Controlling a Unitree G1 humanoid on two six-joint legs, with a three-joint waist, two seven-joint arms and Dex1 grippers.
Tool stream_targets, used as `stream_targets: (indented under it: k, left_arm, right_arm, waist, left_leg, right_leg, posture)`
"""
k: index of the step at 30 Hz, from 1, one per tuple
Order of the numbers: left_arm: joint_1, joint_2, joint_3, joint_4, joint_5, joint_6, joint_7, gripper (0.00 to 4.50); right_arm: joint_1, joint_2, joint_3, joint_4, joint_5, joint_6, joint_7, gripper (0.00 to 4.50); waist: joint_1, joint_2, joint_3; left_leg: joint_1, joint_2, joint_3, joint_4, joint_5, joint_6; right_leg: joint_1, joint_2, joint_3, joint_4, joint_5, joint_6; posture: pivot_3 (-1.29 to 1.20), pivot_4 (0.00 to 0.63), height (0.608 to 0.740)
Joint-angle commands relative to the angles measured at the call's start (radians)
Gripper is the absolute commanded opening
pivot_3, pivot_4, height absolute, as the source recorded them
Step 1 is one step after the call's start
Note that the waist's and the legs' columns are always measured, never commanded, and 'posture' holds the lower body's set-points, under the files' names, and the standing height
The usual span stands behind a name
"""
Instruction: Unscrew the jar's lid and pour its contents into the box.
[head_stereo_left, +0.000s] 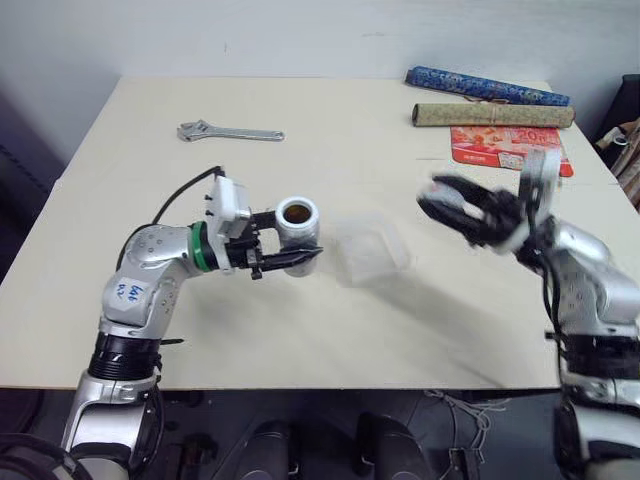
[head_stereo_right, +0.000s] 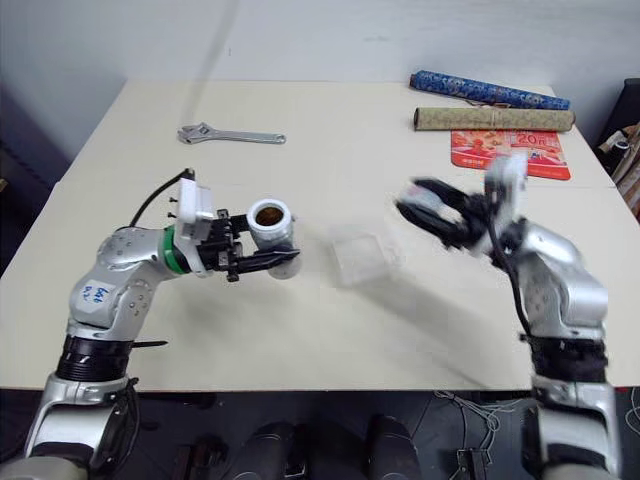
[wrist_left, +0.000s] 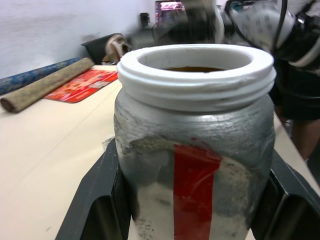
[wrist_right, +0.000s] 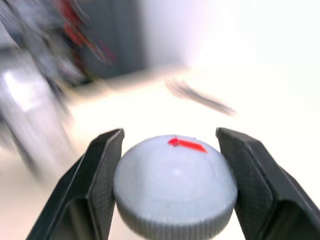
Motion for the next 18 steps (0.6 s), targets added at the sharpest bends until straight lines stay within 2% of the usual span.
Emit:
stream_targets:
  k: [1,5,8,9,14,18]
  left_arm:
    - [-0.029,0.014,0.029,0.028,0.002,-0.017,0.01,2.37]
    - [-0.064,0.012,0.034,0.075,0.003,-0.004,0.028,2.37]
    - [-0.107,0.009,0.019,0.12,0.019,-0.004,0.035,2.37]
    - [-0.126,0.007,0.015,0.135,0.018,0.009,0.037,2.37]
    - [-0.23,0.001,-0.008,0.217,0.069,0.004,0.057,2.37]
    - [-0.317,-0.004,-0.051,0.292,0.161,-0.063,0.072,2.37]
  right_arm:
    - [0.04,-0.055,-0.089,0.284,-0.124,-0.342,0.019,2.53]
    - [0.043,-0.071,-0.115,0.528,-0.171,-0.477,-0.005,2.53]
    - [0.048,-0.065,-0.136,0.597,-0.157,-0.459,-0.009,2.53]
    - [0.055,-0.063,-0.144,0.599,-0.146,-0.448,-0.008,2.88]
    - [0.135,-0.074,-0.193,0.427,-0.075,-0.383,0.005,4.49]
    - [0.245,-0.107,-0.214,0.103,0.025,-0.206,0.008,4.49]
  waist:
    - [-0.004,0.0,0.0]
    - [-0.006,0.001,0.001]
    - [-0.011,0.001,0.001]
    - [-0.011,0.001,0.001]
    - [-0.006,0.002,0.002]
    - [0.001,0.003,0.003]
  left_leg:
    - [0.0,0.001,0.001,0.0,0.0,0.0]
    - [0.001,0.002,0.001,0.0,0.002,-0.001]
    - [0.002,0.002,0.001,0.0,0.004,-0.002]
    - [0.002,0.002,0.001,0.0,0.005,-0.002]
    - [0.004,0.002,0.0,0.001,0.006,-0.003]
    - [0.003,0.002,0.0,0.001,0.006,-0.003]
  right_leg:
    - [0.0,0.0,0.0,0.0,0.0,0.0]
    - [0.001,0.001,0.0,0.0,0.0,0.0]
    - [0.001,0.001,0.001,0.002,0.0,0.0]
    - [0.001,0.001,0.001,0.002,0.0,0.0]
    - [0.001,0.001,0.002,0.005,0.0,0.0]
    - [0.001,0.001,0.002,0.005,0.0,0.0]
  posture:
    - [0.0,0.15,0.74]
    - [0.0,0.15,0.74]
    - [0.0,0.15,0.74]
    - [0.0,0.15,0.74]
    - [0.0,0.15,0.74]
    - [0.0,0.15,0.74]
